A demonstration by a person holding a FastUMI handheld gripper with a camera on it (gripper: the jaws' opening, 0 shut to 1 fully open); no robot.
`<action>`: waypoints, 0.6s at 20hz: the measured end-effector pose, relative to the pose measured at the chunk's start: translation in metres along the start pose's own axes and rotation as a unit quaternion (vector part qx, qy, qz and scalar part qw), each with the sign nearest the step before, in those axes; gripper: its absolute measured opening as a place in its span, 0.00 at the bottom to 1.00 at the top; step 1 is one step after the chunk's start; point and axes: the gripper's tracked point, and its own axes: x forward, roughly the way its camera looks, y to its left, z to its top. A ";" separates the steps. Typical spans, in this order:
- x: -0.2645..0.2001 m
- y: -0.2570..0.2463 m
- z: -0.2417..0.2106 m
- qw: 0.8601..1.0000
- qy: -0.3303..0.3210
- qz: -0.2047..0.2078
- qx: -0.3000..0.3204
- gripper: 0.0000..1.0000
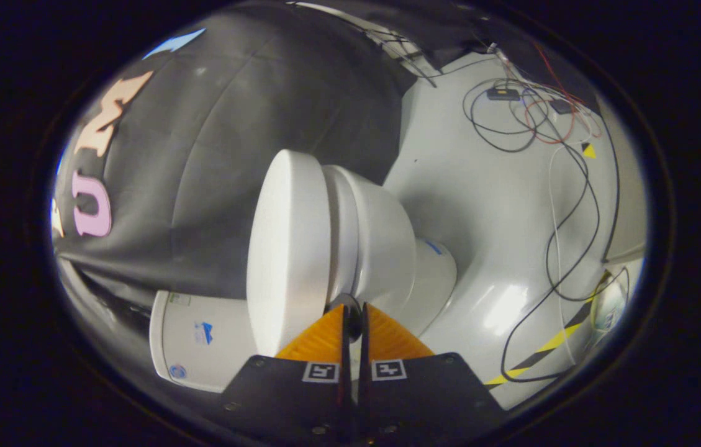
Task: Open the toilet lid.
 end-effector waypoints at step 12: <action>-0.008 0.020 0.000 0.999 -0.006 0.012 -0.036 0.04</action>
